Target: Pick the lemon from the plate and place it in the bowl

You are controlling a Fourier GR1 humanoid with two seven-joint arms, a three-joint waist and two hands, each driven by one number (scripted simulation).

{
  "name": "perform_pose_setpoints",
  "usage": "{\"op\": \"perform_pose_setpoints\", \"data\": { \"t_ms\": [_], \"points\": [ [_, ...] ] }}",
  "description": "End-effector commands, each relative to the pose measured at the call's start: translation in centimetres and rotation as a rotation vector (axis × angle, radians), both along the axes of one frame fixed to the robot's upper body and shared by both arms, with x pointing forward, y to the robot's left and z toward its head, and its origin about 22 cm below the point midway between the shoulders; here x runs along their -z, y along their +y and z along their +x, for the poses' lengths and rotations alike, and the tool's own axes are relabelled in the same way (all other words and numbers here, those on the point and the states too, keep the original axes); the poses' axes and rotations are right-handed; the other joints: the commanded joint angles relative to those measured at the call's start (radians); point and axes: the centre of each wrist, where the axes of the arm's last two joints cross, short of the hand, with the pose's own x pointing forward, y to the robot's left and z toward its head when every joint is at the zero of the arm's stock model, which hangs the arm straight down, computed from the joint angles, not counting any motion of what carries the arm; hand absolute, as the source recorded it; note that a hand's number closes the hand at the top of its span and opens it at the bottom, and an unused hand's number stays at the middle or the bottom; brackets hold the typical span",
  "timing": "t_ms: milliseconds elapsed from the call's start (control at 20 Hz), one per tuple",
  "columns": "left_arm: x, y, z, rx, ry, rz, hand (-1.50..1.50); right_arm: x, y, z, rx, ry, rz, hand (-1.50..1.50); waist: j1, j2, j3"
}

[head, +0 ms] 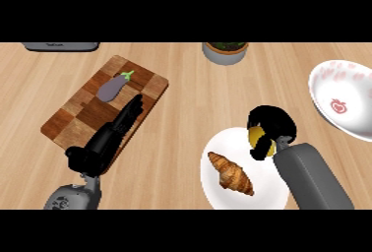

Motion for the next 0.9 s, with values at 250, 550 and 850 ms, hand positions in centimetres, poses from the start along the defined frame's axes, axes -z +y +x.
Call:
{"op": "perform_pose_setpoints", "data": {
  "t_ms": [250,550,850],
  "points": [
    [-0.2,0.6,0.6,-0.007,0.006,-0.008,0.00,-2.6,0.0,6.4,0.356,-0.111,-0.111,1.50,0.012,0.002,0.000],
    [0.6,0.7,0.5,0.000,0.000,-0.003,0.00,-5.5,-1.8,7.0,0.504,-0.387,-0.225,1.50,-0.005,-0.003,0.000],
    [0.0,0.9,-0.2,-0.018,0.009,-0.001,0.00,-12.8,0.4,7.5,0.566,-0.740,-0.028,1.50,-0.018,-0.012,0.000]
  ]
}}
